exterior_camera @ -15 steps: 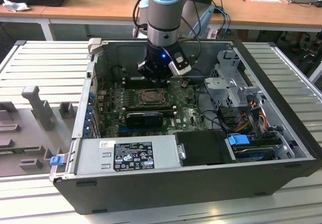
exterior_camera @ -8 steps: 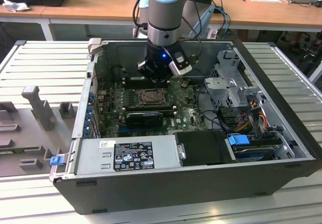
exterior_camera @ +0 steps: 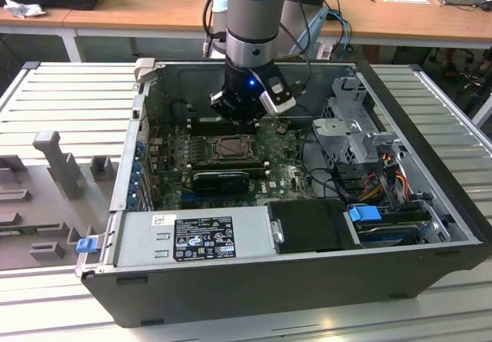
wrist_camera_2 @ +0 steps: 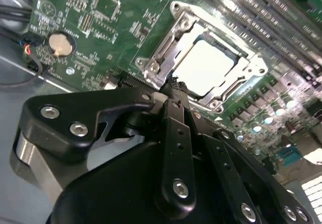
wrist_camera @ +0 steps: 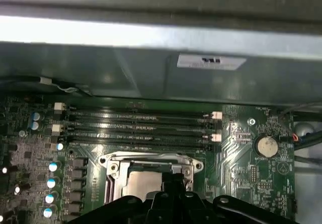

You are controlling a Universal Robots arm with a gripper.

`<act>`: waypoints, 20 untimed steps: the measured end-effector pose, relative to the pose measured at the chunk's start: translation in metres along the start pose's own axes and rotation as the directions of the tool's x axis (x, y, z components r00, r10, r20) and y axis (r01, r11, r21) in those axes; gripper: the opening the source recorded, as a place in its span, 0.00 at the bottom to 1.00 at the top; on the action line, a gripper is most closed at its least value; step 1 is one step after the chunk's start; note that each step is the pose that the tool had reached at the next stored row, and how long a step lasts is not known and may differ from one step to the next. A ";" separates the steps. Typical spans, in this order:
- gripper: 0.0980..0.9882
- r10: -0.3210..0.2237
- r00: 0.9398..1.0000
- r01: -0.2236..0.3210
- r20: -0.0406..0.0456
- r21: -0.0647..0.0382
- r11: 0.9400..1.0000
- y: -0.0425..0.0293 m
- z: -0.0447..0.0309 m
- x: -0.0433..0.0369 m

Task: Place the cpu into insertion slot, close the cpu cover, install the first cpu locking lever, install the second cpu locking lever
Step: 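Install the second cpu locking lever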

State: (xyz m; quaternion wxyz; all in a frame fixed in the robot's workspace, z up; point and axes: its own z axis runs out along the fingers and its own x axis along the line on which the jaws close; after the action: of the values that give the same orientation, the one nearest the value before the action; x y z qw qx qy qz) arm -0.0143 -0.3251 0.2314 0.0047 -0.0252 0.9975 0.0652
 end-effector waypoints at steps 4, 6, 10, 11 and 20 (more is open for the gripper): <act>0.01 0.000 1.000 0.000 0.000 0.000 1.000 -0.0090 -0.0128 0.0004; 0.01 0.000 1.000 0.000 0.000 -0.001 1.000 -0.0106 -0.0158 0.0004; 0.01 0.000 1.000 0.000 0.000 0.000 1.000 -0.0289 -0.0183 0.0015; 0.01 0.000 1.000 0.000 0.000 0.000 1.000 -0.0319 -0.0187 0.0016; 0.01 0.000 1.000 0.000 -0.001 -0.005 1.000 -0.0497 -0.0204 0.0025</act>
State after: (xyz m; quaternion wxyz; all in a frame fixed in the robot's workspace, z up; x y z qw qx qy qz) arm -0.0144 -0.3770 0.2451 0.0040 -0.0252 0.9974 0.0677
